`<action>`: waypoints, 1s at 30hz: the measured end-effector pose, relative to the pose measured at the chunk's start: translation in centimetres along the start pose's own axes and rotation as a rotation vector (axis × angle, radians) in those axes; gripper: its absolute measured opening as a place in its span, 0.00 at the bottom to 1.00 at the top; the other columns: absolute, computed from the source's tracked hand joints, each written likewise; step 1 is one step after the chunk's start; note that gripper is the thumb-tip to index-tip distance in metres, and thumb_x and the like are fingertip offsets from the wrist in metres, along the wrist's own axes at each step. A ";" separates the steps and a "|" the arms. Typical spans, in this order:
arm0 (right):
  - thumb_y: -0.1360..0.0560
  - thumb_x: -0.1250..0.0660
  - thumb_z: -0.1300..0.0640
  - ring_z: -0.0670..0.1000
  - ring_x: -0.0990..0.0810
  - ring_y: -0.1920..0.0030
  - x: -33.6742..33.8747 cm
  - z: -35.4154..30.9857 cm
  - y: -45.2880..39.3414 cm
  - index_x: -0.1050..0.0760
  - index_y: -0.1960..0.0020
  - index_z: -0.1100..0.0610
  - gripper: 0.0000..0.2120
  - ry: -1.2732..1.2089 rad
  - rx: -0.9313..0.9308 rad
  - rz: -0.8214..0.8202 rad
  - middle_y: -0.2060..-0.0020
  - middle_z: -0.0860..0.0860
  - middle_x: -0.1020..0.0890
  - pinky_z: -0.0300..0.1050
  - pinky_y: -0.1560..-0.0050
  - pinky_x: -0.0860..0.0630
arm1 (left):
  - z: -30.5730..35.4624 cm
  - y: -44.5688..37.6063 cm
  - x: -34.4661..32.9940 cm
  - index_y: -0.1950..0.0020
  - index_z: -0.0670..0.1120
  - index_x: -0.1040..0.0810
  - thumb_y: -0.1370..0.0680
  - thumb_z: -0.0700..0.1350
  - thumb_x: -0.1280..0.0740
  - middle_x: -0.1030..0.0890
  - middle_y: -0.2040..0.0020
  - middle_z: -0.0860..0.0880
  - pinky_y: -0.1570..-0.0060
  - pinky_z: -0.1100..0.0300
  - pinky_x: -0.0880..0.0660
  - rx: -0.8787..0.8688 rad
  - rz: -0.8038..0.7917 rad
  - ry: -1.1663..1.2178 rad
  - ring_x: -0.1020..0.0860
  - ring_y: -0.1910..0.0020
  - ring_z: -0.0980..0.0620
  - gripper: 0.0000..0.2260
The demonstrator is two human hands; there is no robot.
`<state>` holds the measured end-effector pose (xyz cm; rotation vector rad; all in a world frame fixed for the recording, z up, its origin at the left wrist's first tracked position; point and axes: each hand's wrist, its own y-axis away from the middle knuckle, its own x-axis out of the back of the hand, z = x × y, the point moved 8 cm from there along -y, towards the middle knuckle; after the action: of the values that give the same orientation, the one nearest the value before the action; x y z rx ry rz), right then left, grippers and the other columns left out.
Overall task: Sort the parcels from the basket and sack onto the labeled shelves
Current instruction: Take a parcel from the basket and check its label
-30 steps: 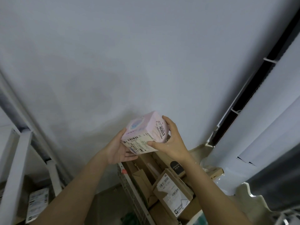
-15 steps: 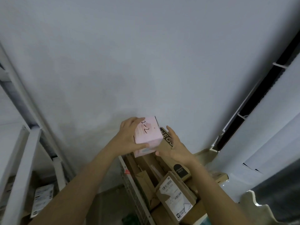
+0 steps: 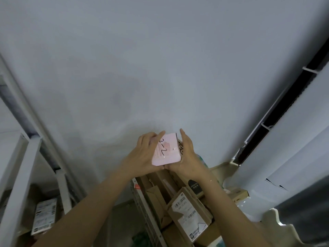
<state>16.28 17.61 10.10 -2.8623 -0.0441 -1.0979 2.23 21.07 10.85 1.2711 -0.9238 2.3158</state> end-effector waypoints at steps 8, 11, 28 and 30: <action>0.23 0.32 0.52 0.46 0.35 0.33 1.1 6.6 4.5 0.43 0.23 0.49 0.33 0.022 -0.204 0.053 0.27 0.46 0.39 0.41 0.37 0.32 | 0.4 -0.7 -1.9 0.27 0.48 0.45 0.36 0.53 0.22 0.43 0.40 0.52 0.39 0.56 0.34 0.424 0.047 0.240 0.43 0.38 0.51 0.45; 0.21 0.34 0.56 0.45 0.31 0.36 2.3 9.0 7.2 0.32 0.28 0.53 0.23 0.082 -0.244 0.107 0.33 0.48 0.30 0.37 0.35 0.32 | 2.0 -1.0 -2.6 0.30 0.48 0.43 0.36 0.54 0.21 0.43 0.42 0.52 0.42 0.58 0.38 0.443 0.086 0.278 0.43 0.39 0.54 0.43; 0.22 0.35 0.60 0.54 0.20 0.46 8.3 13.2 50.0 0.18 0.44 0.60 0.10 0.104 -0.984 0.749 0.46 0.55 0.16 0.42 0.45 0.28 | 33.6 9.4 -14.5 0.33 0.43 0.37 0.41 0.58 0.21 0.35 0.37 0.44 0.40 0.53 0.33 -0.107 -0.365 0.513 0.34 0.36 0.45 0.44; 0.21 0.35 0.59 0.53 0.20 0.47 9.1 12.9 55.9 0.18 0.45 0.60 0.10 0.098 -1.043 0.817 0.47 0.54 0.16 0.44 0.45 0.27 | 38.5 11.9 -15.4 0.32 0.43 0.38 0.39 0.58 0.20 0.36 0.36 0.44 0.40 0.53 0.33 -0.179 -0.425 0.524 0.34 0.35 0.45 0.44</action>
<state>34.68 -37.10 3.27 -2.8804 2.0079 -1.2295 27.60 -13.66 8.37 0.6521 -0.5936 2.0174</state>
